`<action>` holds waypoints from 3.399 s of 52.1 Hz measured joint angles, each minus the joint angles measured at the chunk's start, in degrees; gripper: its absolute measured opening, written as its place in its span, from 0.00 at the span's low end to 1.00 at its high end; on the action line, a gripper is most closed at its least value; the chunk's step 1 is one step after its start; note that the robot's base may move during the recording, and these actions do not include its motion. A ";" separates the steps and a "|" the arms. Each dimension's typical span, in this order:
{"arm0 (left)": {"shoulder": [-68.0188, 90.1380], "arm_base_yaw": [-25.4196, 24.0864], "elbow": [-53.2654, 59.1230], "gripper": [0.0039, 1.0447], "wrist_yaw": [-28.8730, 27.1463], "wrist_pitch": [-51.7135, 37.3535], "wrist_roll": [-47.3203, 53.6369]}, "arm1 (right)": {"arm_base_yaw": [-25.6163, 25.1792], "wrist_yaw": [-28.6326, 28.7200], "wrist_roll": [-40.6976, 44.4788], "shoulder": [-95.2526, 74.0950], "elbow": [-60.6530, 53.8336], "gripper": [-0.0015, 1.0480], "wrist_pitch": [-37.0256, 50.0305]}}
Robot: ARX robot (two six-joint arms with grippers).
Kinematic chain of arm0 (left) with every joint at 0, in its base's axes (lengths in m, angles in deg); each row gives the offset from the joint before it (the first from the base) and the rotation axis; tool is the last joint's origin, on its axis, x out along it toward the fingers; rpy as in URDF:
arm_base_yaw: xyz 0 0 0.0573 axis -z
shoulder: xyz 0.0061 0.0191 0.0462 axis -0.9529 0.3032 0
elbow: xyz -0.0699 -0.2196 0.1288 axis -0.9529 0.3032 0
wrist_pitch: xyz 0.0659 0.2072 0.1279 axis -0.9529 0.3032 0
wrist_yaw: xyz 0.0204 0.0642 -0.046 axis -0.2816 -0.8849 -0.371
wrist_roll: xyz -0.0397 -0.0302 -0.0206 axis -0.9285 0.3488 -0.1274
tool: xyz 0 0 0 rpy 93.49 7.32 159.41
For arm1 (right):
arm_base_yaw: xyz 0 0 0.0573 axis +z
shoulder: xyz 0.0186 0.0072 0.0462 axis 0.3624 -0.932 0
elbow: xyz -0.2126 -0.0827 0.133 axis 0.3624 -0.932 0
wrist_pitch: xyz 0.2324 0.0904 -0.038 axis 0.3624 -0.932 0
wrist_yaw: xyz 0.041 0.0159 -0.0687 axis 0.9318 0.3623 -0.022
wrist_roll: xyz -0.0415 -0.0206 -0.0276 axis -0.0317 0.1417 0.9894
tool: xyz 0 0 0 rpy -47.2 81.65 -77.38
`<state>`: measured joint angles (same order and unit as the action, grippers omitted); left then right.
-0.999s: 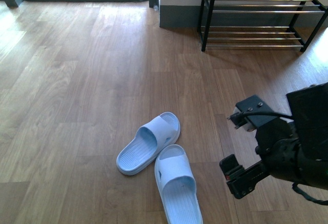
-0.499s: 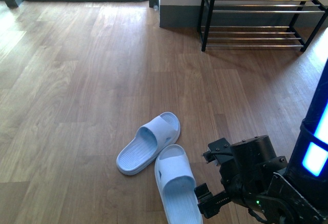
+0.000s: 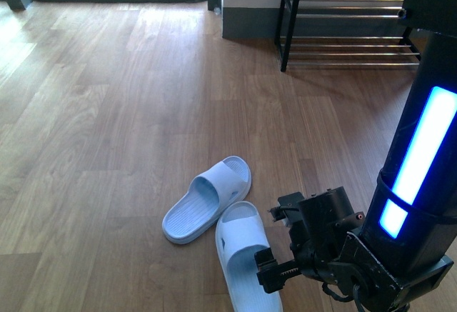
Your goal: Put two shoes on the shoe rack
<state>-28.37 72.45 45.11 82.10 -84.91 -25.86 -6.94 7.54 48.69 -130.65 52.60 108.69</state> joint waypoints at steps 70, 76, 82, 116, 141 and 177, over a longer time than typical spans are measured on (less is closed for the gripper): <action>0.02 0.00 0.00 0.91 0.00 0.00 0.00 | -2.82 -3.93 -6.69 -12.07 6.05 0.19 17.88; 0.02 0.00 0.00 0.91 0.00 0.00 0.00 | -5.18 -3.96 -6.84 -11.72 5.38 0.02 17.44; 0.02 0.00 0.00 0.91 0.00 0.00 0.00 | -6.60 -5.09 -6.95 -11.08 5.66 0.02 16.11; 0.02 0.00 0.00 0.91 0.00 0.00 0.00 | -20.41 -4.26 16.28 32.04 -16.17 0.02 -1.01; 0.02 0.00 0.00 0.91 0.00 0.00 0.00 | -23.56 3.39 15.58 85.07 -35.19 0.02 -18.03; 0.02 0.00 0.00 0.91 0.00 0.00 0.00 | -24.39 -0.13 7.30 132.19 -53.94 0.02 -29.42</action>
<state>-28.35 72.45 45.11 82.10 -84.91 -25.86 -31.34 7.41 55.99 1.54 -1.34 79.27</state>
